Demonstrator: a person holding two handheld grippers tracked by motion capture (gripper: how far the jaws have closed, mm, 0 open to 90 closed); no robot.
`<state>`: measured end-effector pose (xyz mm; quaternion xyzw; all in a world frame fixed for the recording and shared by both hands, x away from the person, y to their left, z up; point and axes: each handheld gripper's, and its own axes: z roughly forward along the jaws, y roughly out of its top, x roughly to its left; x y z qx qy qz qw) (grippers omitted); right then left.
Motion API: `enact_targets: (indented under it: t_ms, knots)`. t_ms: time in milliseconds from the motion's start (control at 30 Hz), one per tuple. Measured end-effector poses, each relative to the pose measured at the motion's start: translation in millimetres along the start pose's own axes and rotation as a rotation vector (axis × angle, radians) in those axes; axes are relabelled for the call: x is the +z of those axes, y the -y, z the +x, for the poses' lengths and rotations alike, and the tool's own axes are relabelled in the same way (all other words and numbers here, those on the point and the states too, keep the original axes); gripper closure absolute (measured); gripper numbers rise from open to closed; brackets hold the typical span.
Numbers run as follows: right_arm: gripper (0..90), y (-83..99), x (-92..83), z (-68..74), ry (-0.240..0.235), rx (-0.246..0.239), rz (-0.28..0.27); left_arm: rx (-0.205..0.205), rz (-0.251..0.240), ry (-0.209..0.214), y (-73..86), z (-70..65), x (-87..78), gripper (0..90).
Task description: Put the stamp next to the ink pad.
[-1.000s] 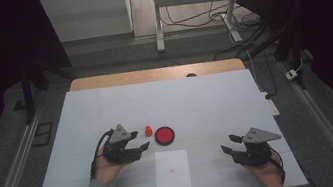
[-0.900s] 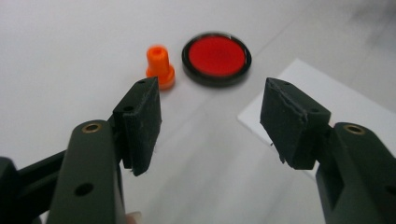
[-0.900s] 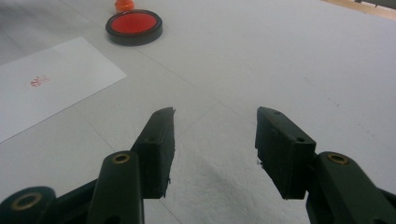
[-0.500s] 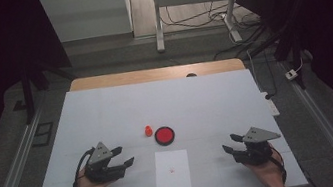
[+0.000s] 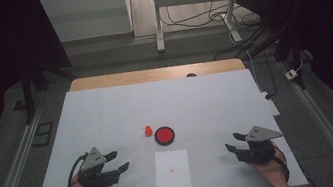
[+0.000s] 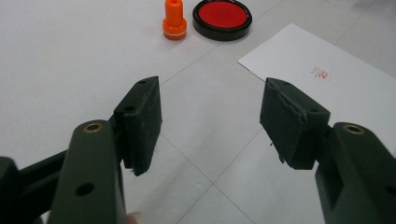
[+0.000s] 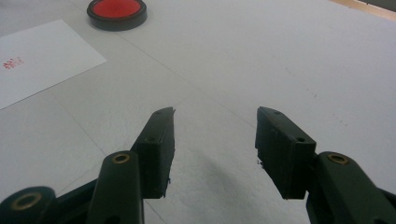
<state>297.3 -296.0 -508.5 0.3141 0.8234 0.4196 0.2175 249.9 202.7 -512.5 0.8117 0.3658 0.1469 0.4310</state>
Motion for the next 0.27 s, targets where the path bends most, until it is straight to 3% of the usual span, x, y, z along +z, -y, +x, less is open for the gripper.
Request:
enact_targets:
  t_ms: [267]
  knots:
    - [46.6,0.3,0.7,0.0,-0.003,-0.008,0.004,0.000,0.005,0.002,-0.4,0.3,0.5,38.7]
